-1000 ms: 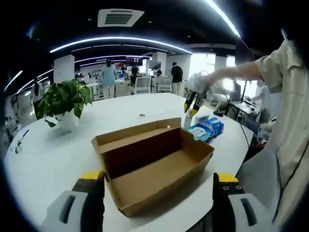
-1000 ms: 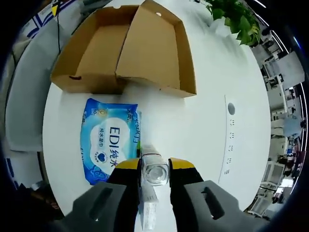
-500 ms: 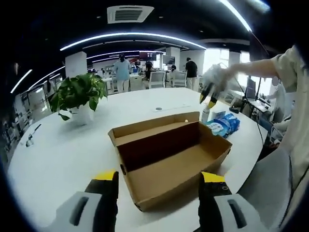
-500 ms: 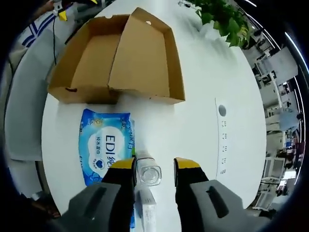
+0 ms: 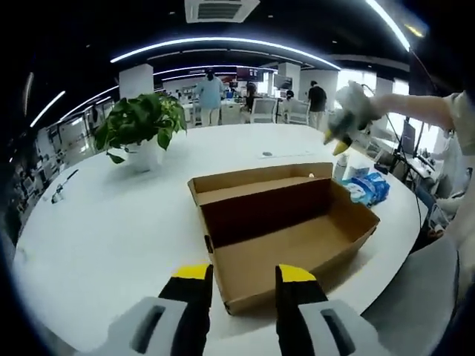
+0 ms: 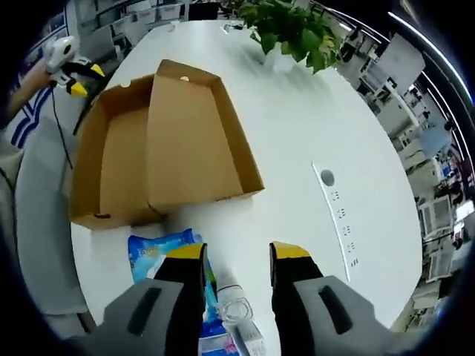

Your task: Operate the shoe box by opening the lid, removing the specified soft item, and placing it in the target area until the item is outside and the box remains undamaged.

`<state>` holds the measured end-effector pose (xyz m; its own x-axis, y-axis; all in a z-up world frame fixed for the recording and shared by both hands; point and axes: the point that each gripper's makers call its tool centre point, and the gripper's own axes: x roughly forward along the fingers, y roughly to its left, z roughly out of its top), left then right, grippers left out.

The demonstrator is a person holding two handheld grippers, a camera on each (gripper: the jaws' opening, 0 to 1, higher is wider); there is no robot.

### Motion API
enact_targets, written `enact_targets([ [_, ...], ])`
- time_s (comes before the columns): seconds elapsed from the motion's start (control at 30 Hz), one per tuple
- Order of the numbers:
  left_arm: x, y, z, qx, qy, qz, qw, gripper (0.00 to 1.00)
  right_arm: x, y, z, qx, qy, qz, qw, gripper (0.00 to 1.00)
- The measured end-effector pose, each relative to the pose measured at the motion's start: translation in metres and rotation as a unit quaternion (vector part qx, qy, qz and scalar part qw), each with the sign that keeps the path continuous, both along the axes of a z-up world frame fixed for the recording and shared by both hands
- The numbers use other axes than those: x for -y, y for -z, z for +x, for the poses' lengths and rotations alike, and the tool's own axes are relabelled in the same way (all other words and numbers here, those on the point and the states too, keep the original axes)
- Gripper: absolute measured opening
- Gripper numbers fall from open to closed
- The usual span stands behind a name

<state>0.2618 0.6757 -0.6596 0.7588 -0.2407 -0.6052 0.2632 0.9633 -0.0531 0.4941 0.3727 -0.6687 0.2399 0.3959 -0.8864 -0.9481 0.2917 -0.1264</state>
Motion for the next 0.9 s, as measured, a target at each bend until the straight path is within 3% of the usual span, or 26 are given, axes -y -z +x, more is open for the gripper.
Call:
enact_targets([
  [0.13, -0.006, 0.008, 0.000, -0.009, -0.008, 0.023, 0.9997, 0.28, -0.007, 0.001, 0.006, -0.015, 0.053, 0.018, 0.9983, 0.30],
  [0.27, -0.008, 0.017, 0.000, -0.024, -0.020, 0.028, 0.9991, 0.27, -0.011, 0.002, 0.013, -0.039, 0.128, 0.043, 0.9901, 0.27],
  [0.33, -0.008, 0.022, 0.000, -0.032, -0.029, 0.025, 0.9988, 0.25, -0.011, 0.006, 0.025, -0.035, 0.134, 0.040, 0.9895, 0.26],
  [0.57, -0.018, 0.034, -0.001, -0.059, -0.077, 0.007, 0.9953, 0.17, -0.014, 0.015, 0.026, -0.047, 0.166, 0.041, 0.9842, 0.26],
  [0.67, -0.022, 0.039, -0.002, -0.069, -0.094, 0.004, 0.9932, 0.14, -0.018, 0.018, 0.030, -0.054, 0.193, 0.051, 0.9783, 0.25],
  [0.9, -0.020, 0.046, -0.004, -0.081, -0.113, -0.040, 0.9895, 0.06, -0.031, 0.037, 0.020, -0.083, 0.221, 0.057, 0.9701, 0.22],
])
